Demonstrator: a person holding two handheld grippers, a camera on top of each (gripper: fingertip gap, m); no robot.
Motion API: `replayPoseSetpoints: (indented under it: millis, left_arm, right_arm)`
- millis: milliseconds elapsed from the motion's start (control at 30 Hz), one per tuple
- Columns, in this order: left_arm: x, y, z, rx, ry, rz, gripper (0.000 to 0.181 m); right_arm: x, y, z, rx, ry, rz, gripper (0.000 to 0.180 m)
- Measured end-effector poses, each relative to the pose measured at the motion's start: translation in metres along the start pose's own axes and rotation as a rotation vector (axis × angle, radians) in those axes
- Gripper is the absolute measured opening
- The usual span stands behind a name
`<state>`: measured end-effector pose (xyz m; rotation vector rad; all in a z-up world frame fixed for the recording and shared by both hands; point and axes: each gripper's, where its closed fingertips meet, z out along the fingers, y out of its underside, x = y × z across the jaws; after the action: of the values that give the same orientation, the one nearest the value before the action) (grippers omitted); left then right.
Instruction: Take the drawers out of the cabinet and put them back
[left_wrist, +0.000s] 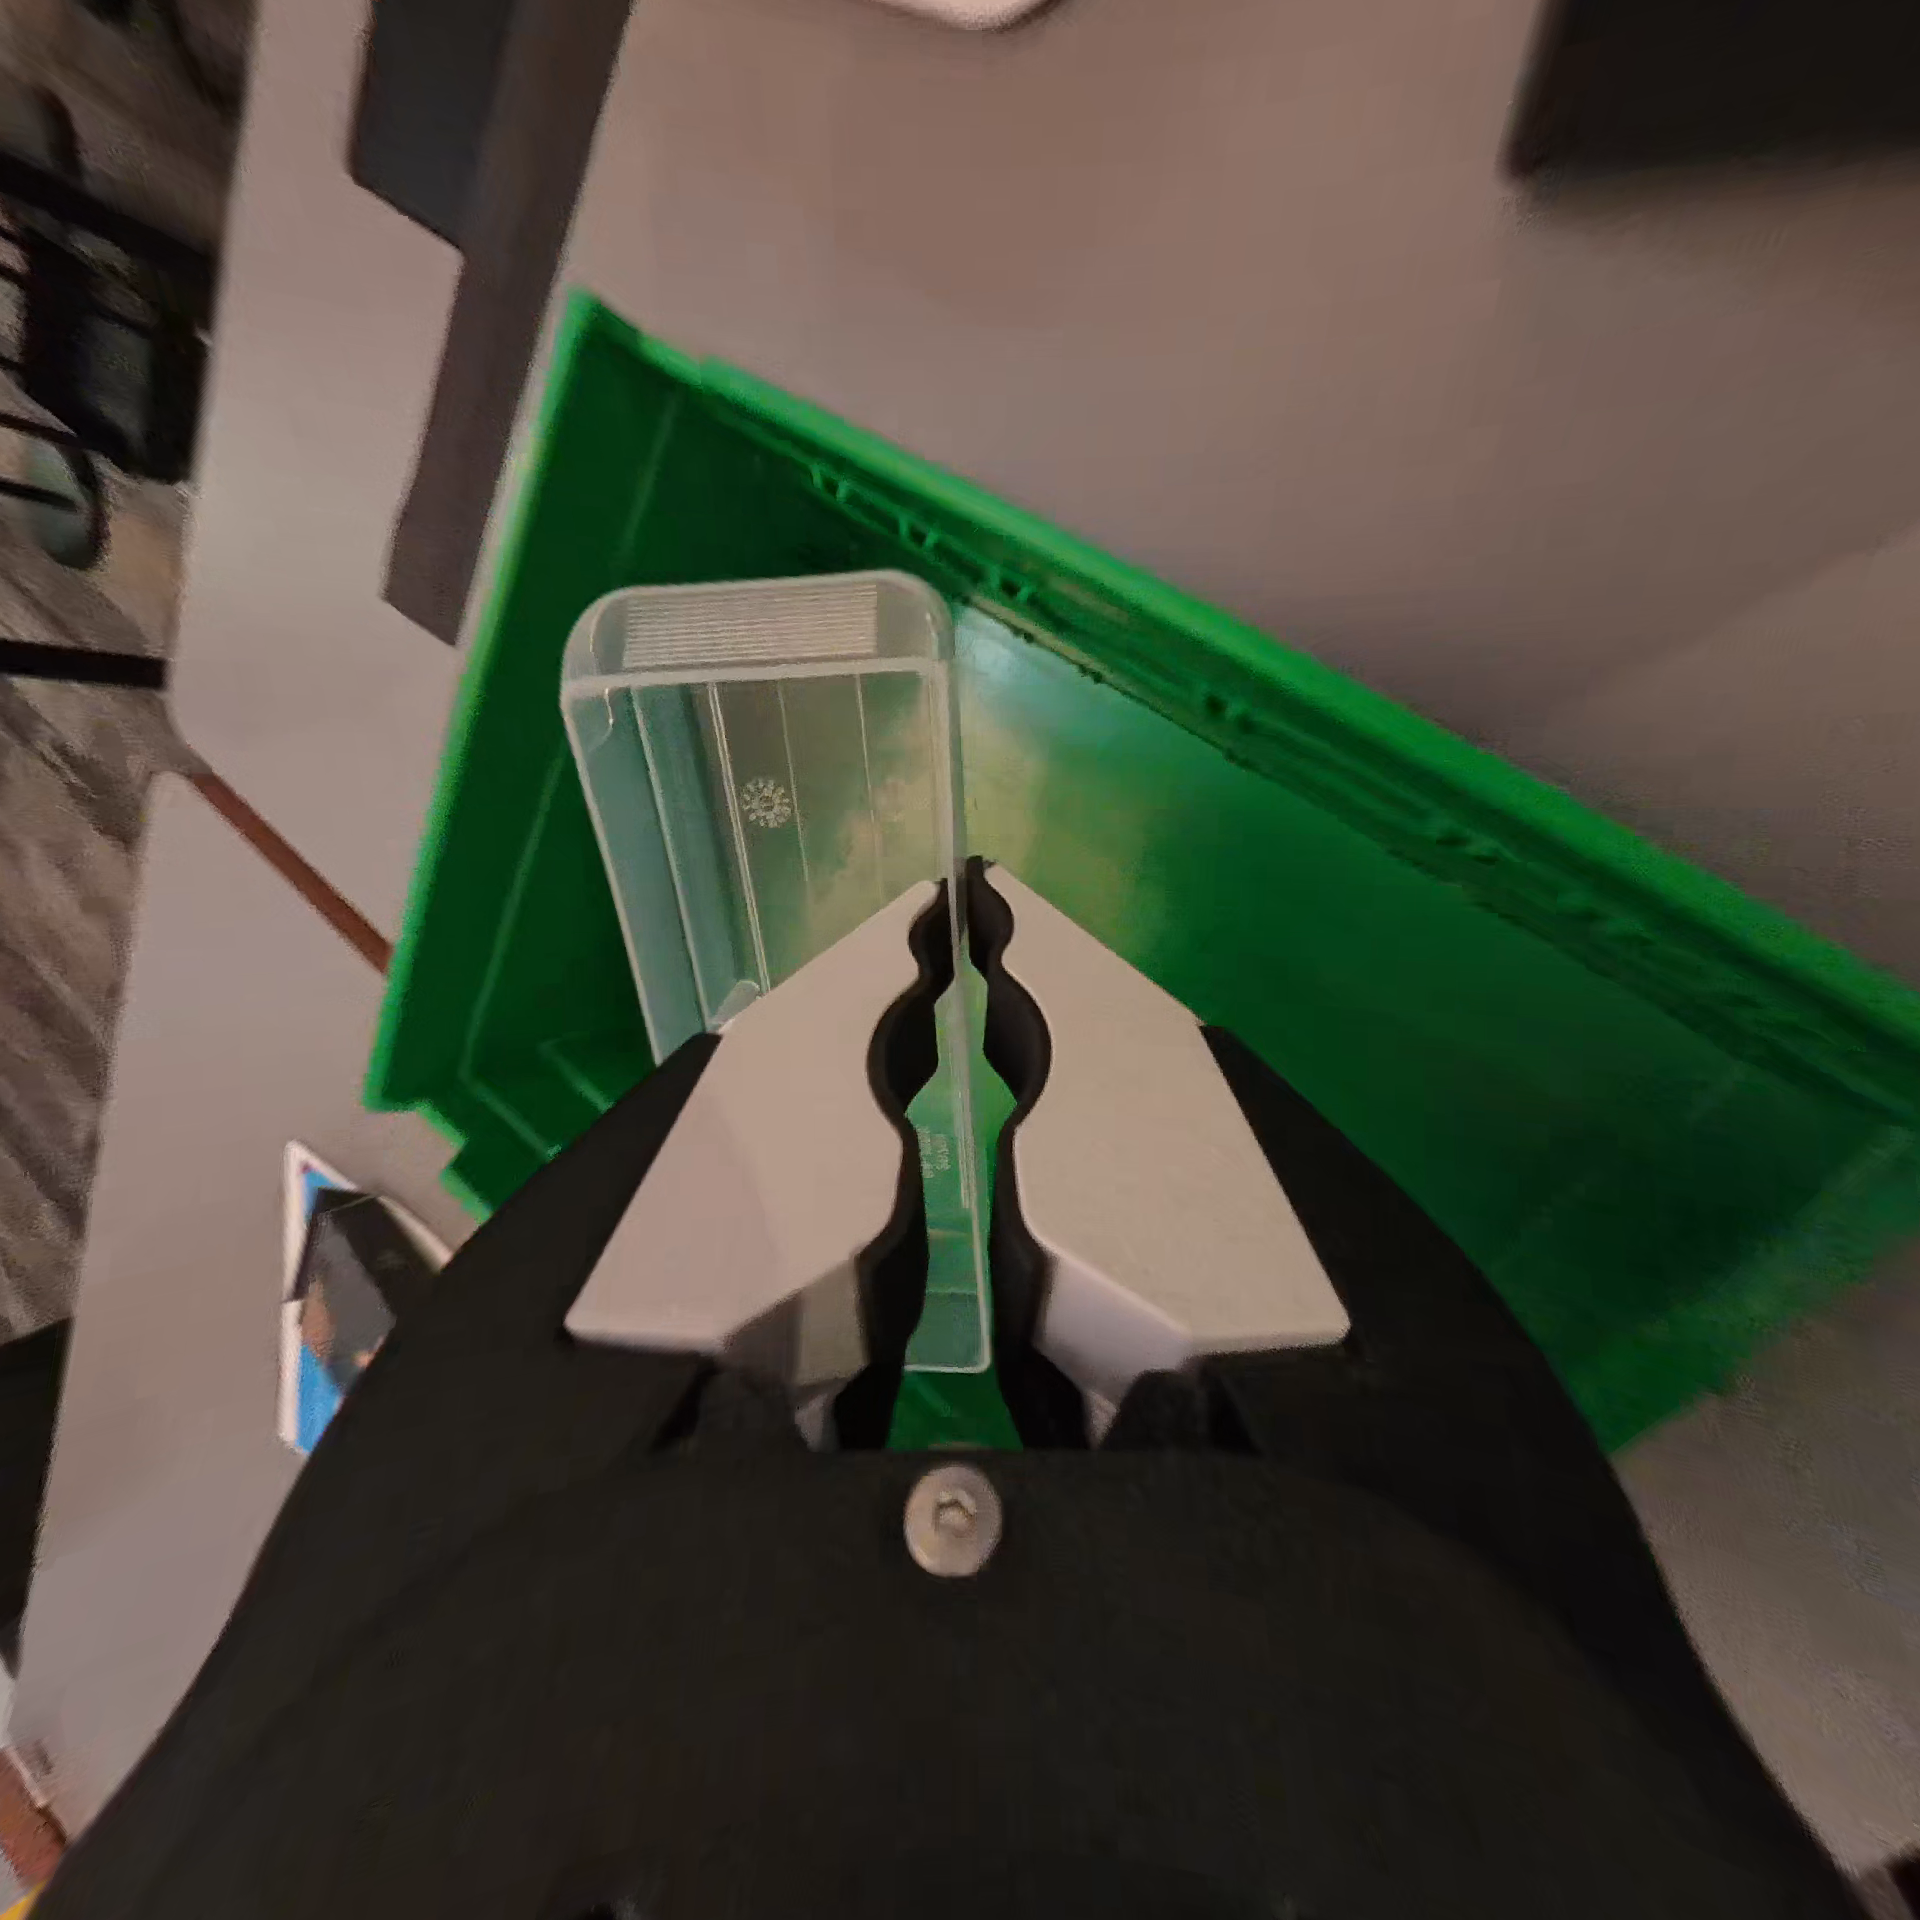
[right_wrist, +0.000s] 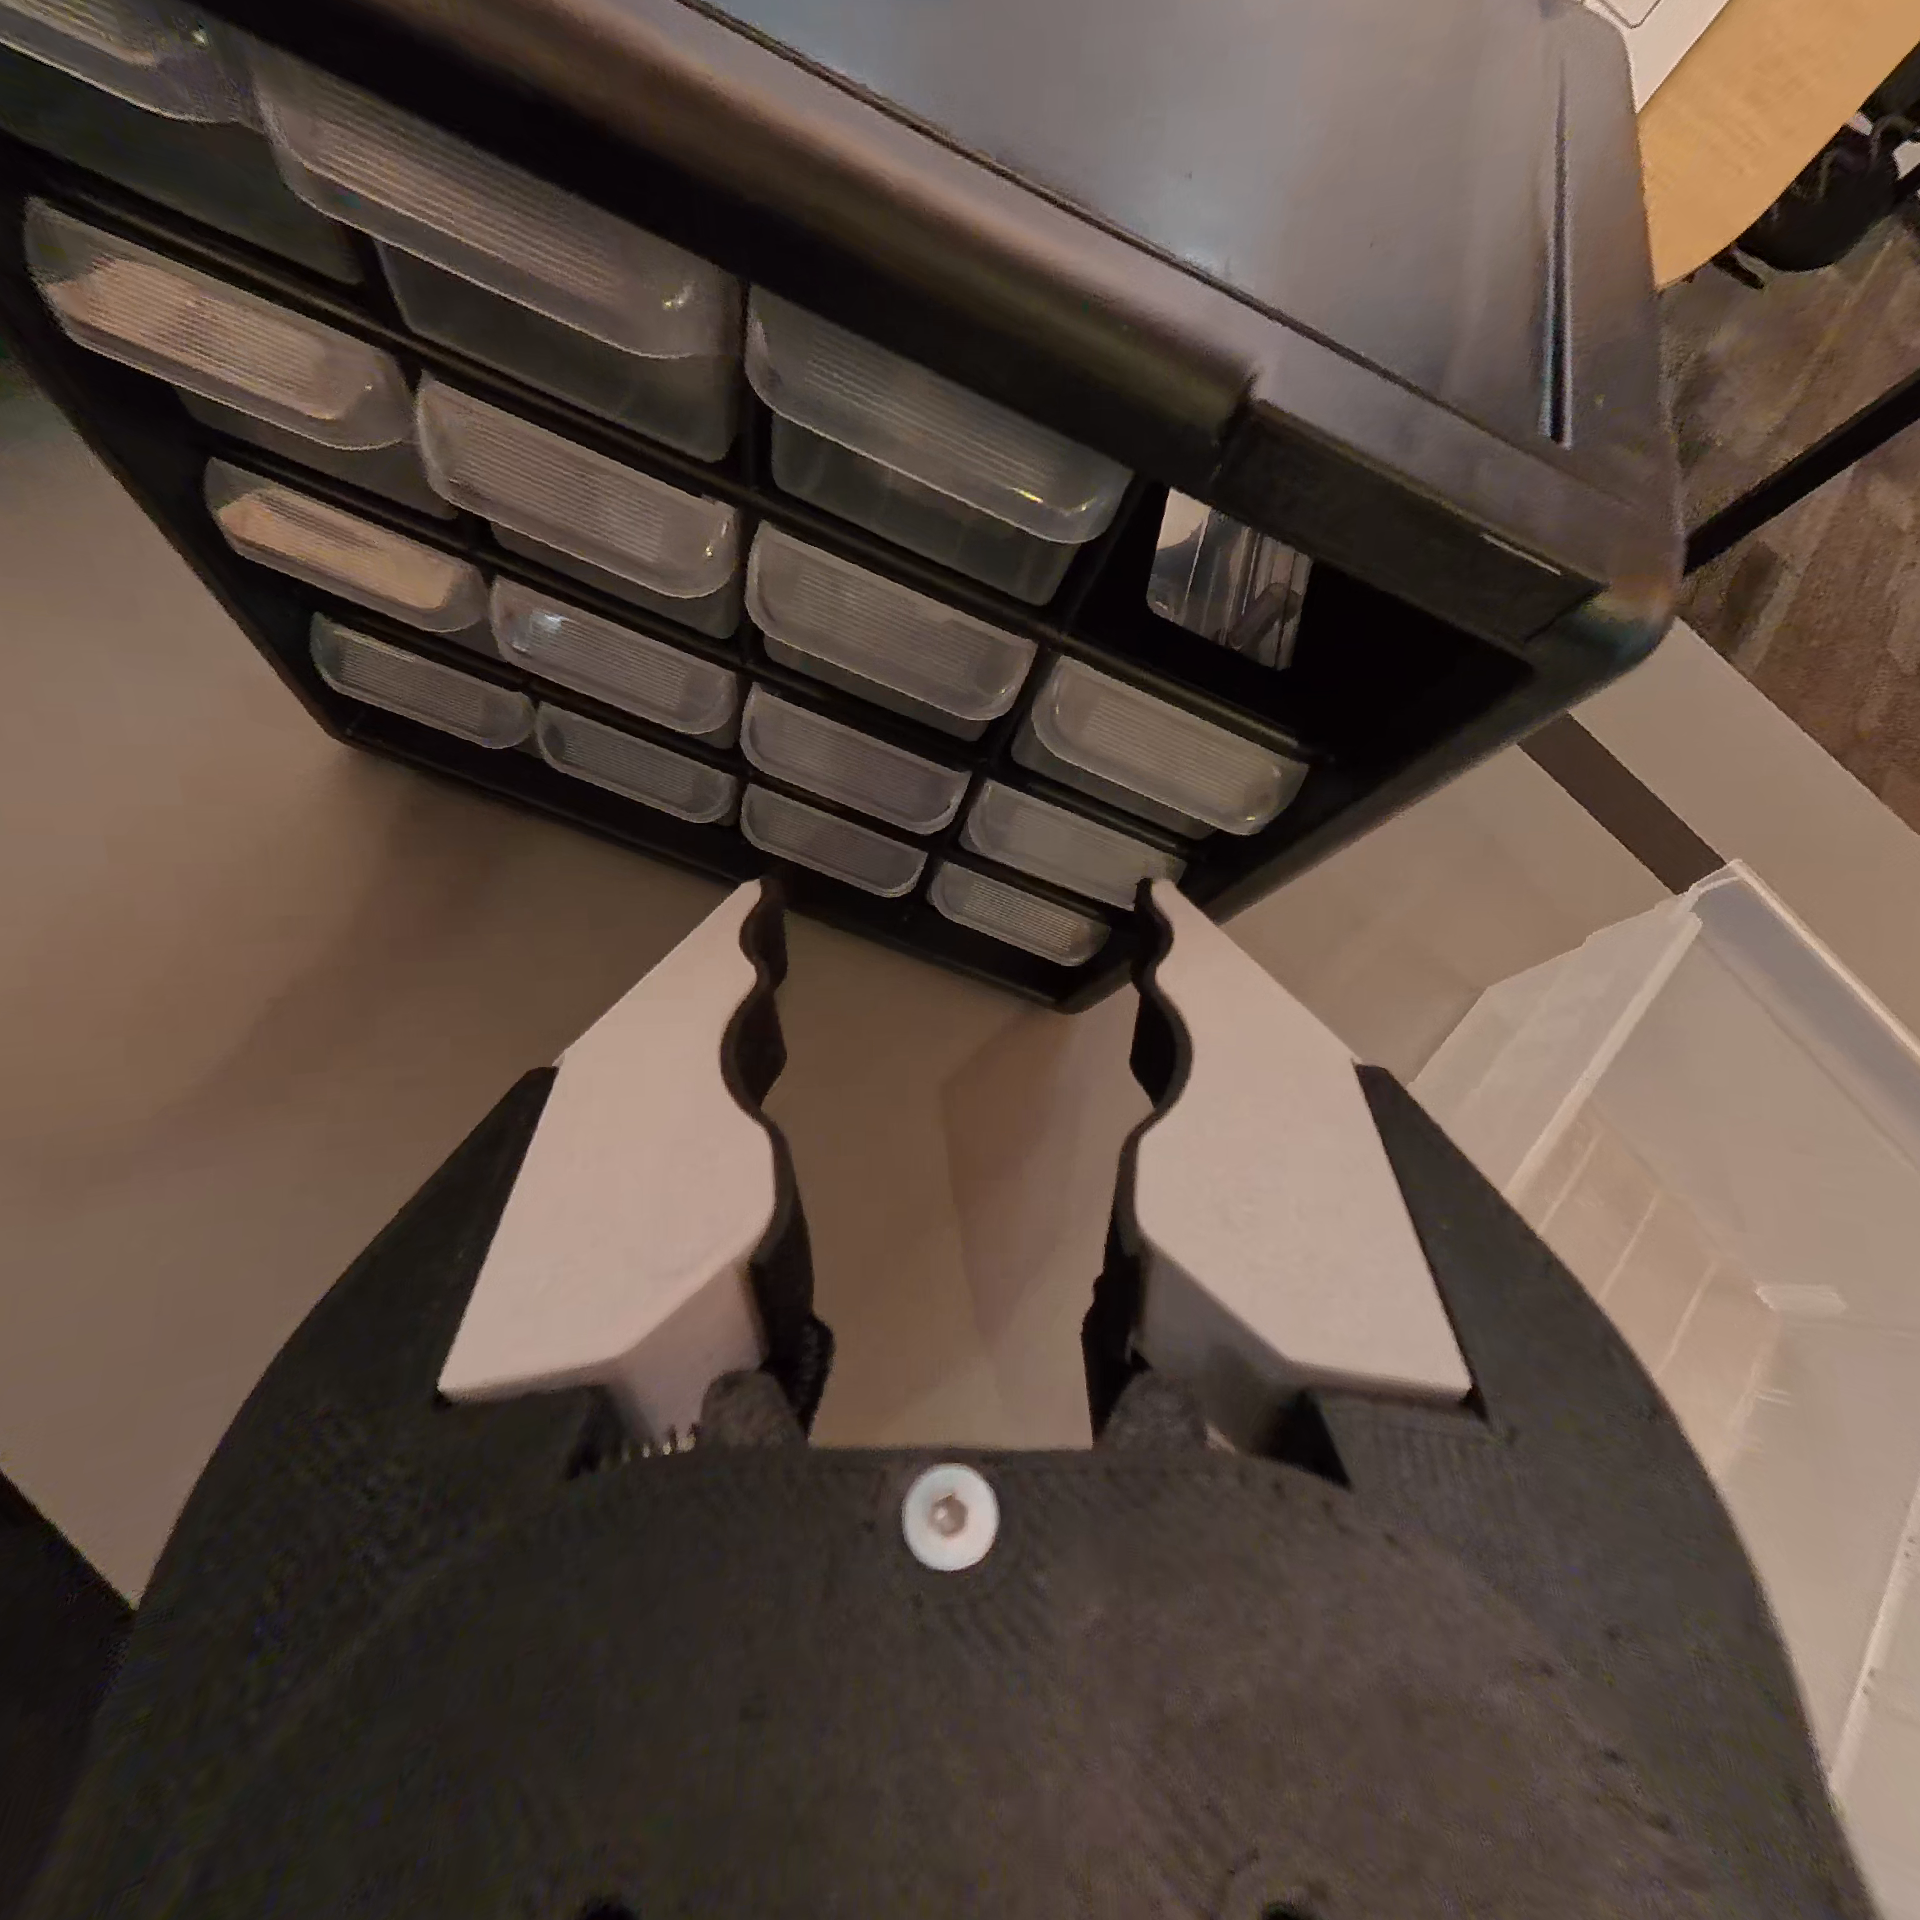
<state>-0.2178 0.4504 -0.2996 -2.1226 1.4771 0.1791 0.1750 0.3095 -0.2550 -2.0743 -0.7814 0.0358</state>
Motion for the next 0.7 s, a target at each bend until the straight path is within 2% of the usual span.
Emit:
replayPoseSetpoints:
  millis: [167,300,367,467,567,633,700]
  left_arm:
    - [0.049,-0.053,-0.090,0.158,0.023,0.094,0.000]
    - [0.138,-0.104,-0.131,0.277,0.161,0.237,0.000]
    - [0.195,-0.122,-0.131,0.285,0.255,0.322,0.001]
    - [0.269,-0.132,-0.108,0.222,0.369,0.438,0.002]
    - [0.303,-0.136,-0.085,0.175,0.362,0.532,0.000]
    - [0.335,-0.139,-0.078,0.184,0.485,0.526,0.000]
    - [0.348,-0.139,-0.059,0.153,0.474,0.565,0.000]
  right_arm:
    - [-0.004,-0.007,-0.019,0.057,-0.032,0.011,0.064]
    - [-0.020,-0.017,-0.043,0.138,-0.108,0.003,0.058]
    - [-0.031,-0.019,-0.054,0.165,-0.150,-0.015,0.059]
    - [-0.057,-0.018,-0.067,0.188,-0.249,-0.036,0.060]
    - [-0.080,-0.004,-0.070,0.157,-0.301,-0.070,0.063]
    - [-0.098,0.013,-0.065,0.098,-0.357,-0.078,0.068]
    - [-0.117,0.031,-0.057,0.024,-0.418,-0.105,0.076]
